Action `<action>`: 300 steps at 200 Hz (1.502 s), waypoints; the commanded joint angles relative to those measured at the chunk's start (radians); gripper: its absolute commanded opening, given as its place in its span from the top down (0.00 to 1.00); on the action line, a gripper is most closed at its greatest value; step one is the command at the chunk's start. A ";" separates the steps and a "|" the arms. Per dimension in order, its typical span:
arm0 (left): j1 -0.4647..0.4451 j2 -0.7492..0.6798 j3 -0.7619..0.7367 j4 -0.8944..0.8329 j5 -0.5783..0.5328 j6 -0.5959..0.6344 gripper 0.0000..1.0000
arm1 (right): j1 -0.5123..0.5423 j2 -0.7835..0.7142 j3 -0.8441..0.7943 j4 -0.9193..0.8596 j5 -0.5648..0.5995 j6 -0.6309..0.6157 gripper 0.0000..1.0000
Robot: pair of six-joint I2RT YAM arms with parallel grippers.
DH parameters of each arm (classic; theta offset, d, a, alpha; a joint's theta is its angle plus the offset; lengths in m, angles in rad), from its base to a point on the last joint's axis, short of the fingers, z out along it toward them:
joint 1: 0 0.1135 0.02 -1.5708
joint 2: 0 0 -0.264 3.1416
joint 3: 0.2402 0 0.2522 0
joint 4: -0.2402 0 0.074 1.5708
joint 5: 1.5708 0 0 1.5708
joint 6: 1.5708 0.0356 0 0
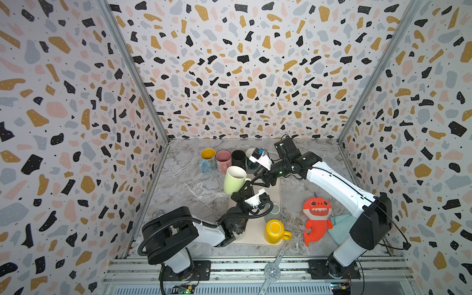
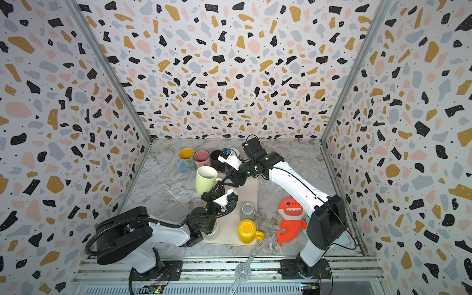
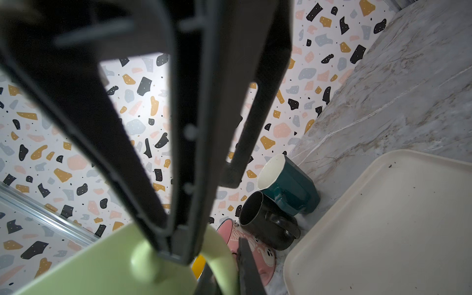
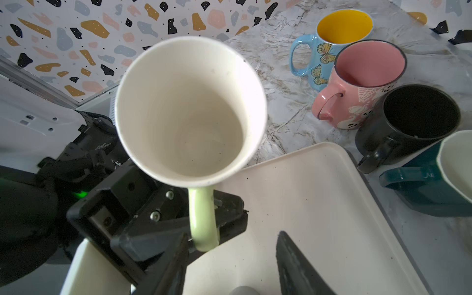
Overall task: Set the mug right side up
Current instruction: 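Move the right gripper to the light green mug's handle beside the left gripper, then close the right gripper on the mug handle while the left gripper opens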
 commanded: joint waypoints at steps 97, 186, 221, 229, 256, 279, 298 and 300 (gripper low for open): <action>-0.025 -0.036 0.024 0.402 0.033 -0.025 1.00 | 0.032 0.037 0.079 -0.010 -0.090 0.010 0.53; -0.027 -0.026 0.027 0.422 0.035 0.003 1.00 | 0.040 0.089 0.095 -0.017 -0.088 0.047 0.93; -0.028 -0.026 0.036 0.422 0.024 0.003 1.00 | 0.044 0.105 0.093 -0.040 -0.094 0.044 1.00; -0.028 -0.026 0.038 0.422 0.022 0.004 1.00 | 0.047 0.105 0.091 -0.044 -0.091 0.043 1.00; -0.028 -0.023 0.051 0.411 0.001 0.016 1.00 | 0.059 0.095 0.076 -0.035 -0.078 0.042 1.00; -0.027 -0.018 0.067 0.392 -0.024 0.024 0.85 | 0.060 0.084 0.066 -0.024 -0.073 0.047 1.00; -0.028 -0.019 0.068 0.391 -0.028 0.023 0.67 | 0.060 0.083 0.060 -0.014 -0.068 0.054 1.00; -0.027 -0.019 0.069 0.390 -0.028 0.023 0.66 | 0.061 0.083 0.060 -0.012 -0.066 0.057 1.00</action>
